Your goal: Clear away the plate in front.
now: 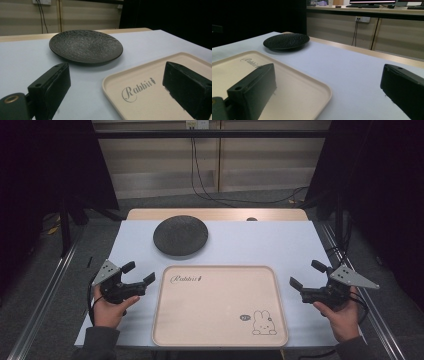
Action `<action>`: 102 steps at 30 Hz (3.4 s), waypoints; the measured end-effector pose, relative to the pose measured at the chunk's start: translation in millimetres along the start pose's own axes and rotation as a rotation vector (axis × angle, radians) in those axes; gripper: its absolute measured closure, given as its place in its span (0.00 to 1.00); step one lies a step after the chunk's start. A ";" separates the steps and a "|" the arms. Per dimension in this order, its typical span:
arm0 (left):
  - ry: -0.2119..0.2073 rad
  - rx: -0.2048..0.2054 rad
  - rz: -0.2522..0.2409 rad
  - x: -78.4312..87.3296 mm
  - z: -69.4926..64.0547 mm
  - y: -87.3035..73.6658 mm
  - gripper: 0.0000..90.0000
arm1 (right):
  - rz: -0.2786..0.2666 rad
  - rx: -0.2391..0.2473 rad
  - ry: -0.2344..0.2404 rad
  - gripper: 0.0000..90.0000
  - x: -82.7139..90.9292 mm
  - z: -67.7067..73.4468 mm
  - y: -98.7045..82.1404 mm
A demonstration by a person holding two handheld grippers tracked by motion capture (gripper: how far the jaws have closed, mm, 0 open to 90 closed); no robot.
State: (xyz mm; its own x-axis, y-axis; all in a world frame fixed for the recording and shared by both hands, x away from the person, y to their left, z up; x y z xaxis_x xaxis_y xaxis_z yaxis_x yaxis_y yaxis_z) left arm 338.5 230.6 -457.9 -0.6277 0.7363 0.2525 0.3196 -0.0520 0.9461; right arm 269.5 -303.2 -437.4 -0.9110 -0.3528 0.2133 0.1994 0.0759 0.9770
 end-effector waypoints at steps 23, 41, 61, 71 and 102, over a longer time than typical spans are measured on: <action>0.009 0.080 0.008 -37.4 21.4 16.8 0.10 | 0.025 0.017 -0.006 0.00 12.2 2.7 -8.5; 0.053 0.184 0.011 -77.1 56.4 22.6 0.11 | 0.038 0.040 -0.006 0.00 19.1 3.8 -12.2; 0.136 0.307 0.006 -102.8 93.3 21.0 0.11 | 0.039 0.043 0.008 0.00 16.2 4.4 -12.6; 0.181 0.353 0.016 -108.2 109.9 15.4 0.14 | 0.040 0.045 0.012 0.00 15.5 4.8 -13.1; 0.288 0.494 0.011 -128.6 134.1 5.5 0.39 | 0.050 0.043 0.013 0.01 14.0 3.7 -14.1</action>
State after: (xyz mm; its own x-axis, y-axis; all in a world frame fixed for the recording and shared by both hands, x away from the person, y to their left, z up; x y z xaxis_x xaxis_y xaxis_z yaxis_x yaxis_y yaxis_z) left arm 516.2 226.1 -512.4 -0.7684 0.5203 0.3726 0.5779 0.3139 0.7534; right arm 252.6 -305.8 -448.2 -0.8954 -0.3599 0.2622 0.2287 0.1336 0.9643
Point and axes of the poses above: each handheld gripper's, and its own axes: x roughly backward along the jaws, y roughly out of its top, z roughly to its left, the point moved 4 cm from there along -x, roughly forward along the jaws, and after that the axes turned 9 degrees about -y, right-handed, at the moved point
